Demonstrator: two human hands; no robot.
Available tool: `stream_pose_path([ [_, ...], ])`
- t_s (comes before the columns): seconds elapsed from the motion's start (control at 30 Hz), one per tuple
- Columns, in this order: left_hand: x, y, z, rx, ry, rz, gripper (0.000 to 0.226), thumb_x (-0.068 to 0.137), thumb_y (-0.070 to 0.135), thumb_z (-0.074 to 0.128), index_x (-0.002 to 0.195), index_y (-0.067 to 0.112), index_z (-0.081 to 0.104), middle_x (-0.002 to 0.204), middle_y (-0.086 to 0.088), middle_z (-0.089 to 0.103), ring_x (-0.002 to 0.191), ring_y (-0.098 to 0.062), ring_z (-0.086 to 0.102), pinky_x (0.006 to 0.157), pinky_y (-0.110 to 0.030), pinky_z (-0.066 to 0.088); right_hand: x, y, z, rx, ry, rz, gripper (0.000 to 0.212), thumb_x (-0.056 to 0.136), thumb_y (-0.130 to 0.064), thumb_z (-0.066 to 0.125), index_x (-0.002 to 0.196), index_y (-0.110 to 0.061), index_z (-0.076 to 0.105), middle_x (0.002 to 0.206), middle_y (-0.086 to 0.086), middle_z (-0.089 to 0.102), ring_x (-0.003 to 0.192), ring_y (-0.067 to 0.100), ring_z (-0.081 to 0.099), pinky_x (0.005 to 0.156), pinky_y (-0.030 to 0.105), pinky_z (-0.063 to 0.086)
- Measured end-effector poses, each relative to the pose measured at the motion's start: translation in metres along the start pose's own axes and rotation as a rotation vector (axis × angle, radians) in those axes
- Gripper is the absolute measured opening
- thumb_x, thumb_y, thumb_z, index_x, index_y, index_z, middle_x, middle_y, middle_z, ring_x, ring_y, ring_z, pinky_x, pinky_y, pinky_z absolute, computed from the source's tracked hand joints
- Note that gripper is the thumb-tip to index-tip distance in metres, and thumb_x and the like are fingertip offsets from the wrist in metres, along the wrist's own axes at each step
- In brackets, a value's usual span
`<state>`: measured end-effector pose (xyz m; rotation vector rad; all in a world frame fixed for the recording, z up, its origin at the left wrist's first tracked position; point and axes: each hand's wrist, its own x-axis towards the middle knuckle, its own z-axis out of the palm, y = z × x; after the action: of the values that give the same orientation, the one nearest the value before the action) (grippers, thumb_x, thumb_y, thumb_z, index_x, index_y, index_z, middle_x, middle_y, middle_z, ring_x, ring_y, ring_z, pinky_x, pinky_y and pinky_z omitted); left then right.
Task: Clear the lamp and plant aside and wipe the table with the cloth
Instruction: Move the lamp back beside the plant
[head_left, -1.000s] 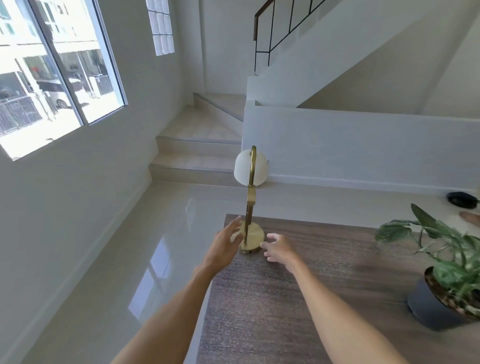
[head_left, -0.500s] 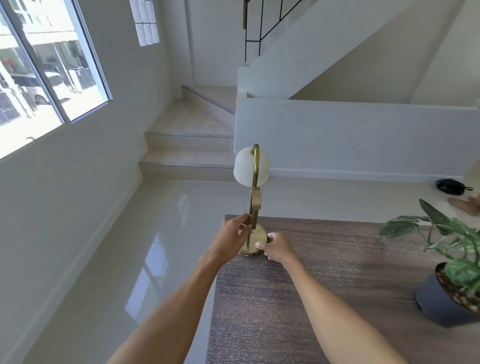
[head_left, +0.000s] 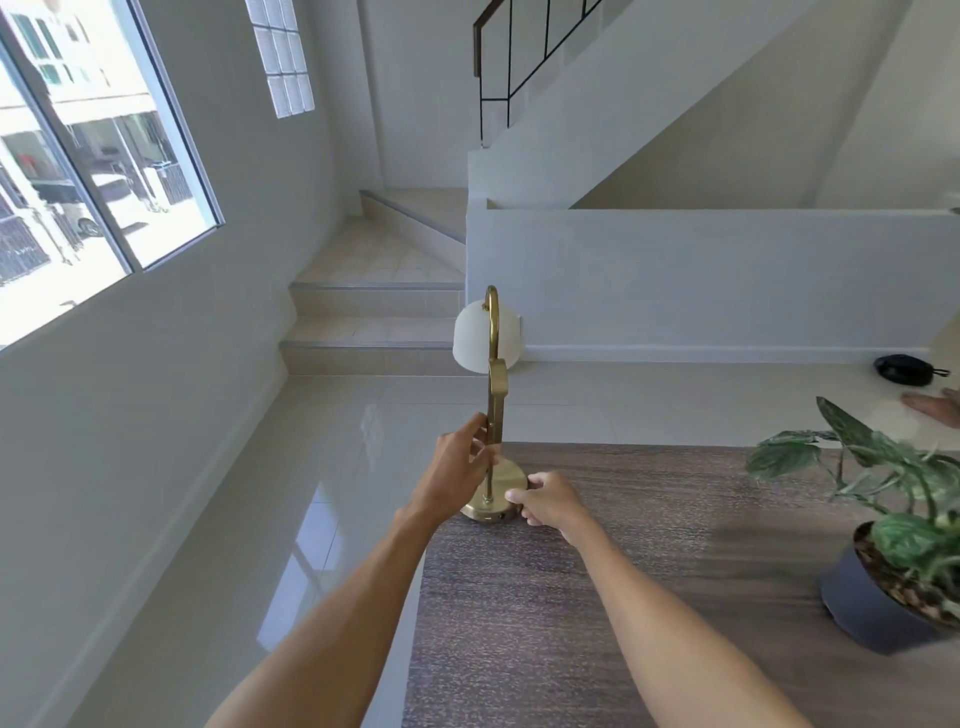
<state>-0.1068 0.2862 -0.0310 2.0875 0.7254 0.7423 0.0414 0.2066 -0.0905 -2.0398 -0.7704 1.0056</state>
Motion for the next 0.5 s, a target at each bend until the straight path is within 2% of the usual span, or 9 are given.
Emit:
stream_pose_path([
  [0.07, 0.002, 0.005, -0.001, -0.005, -0.006, -0.006, 0.015, 0.096, 0.011, 0.059, 0.095, 0.026, 0.056, 0.089, 0.002, 0.068, 0.077, -0.012, 0.07, 0.067, -0.039, 0.061, 0.001, 0.003, -0.003, 0.073, -0.032, 0.034, 0.023, 0.088, -0.015, 0.072, 0.108, -0.005, 0.067, 0.086, 0.008, 0.068, 0.07, 0.014, 0.061, 0.073, 0.027, 0.058],
  [0.2, -0.002, 0.014, 0.001, 0.032, -0.016, 0.004, 0.017, 0.095, 0.01, 0.061, 0.095, 0.026, 0.056, 0.085, 0.003, 0.068, 0.075, -0.009, 0.071, 0.067, -0.033, 0.061, -0.004, 0.011, -0.008, 0.167, -0.095, 0.105, 0.03, 0.088, -0.011, 0.075, 0.114, 0.001, 0.066, 0.091, 0.008, 0.062, 0.072, 0.013, 0.057, 0.076, 0.027, 0.058],
  [0.4, -0.011, 0.035, 0.008, 0.025, -0.023, -0.005, 0.01, 0.094, 0.009, 0.063, 0.099, 0.016, 0.058, 0.088, 0.001, 0.068, 0.076, -0.011, 0.072, 0.071, -0.03, 0.061, -0.021, 0.016, -0.034, 0.21, -0.158, 0.143, 0.031, 0.087, -0.009, 0.076, 0.113, 0.004, 0.065, 0.095, 0.012, 0.061, 0.08, 0.019, 0.059, 0.077, 0.03, 0.06],
  [0.5, -0.015, 0.05, 0.013, 0.022, -0.026, 0.004, 0.011, 0.092, 0.01, 0.065, 0.099, 0.017, 0.059, 0.091, 0.002, 0.068, 0.076, -0.012, 0.072, 0.071, -0.032, 0.062, -0.031, 0.018, -0.048, 0.24, -0.168, 0.152, 0.029, 0.087, -0.008, 0.076, 0.111, 0.005, 0.066, 0.094, 0.014, 0.06, 0.079, 0.019, 0.059, 0.072, 0.029, 0.058],
])
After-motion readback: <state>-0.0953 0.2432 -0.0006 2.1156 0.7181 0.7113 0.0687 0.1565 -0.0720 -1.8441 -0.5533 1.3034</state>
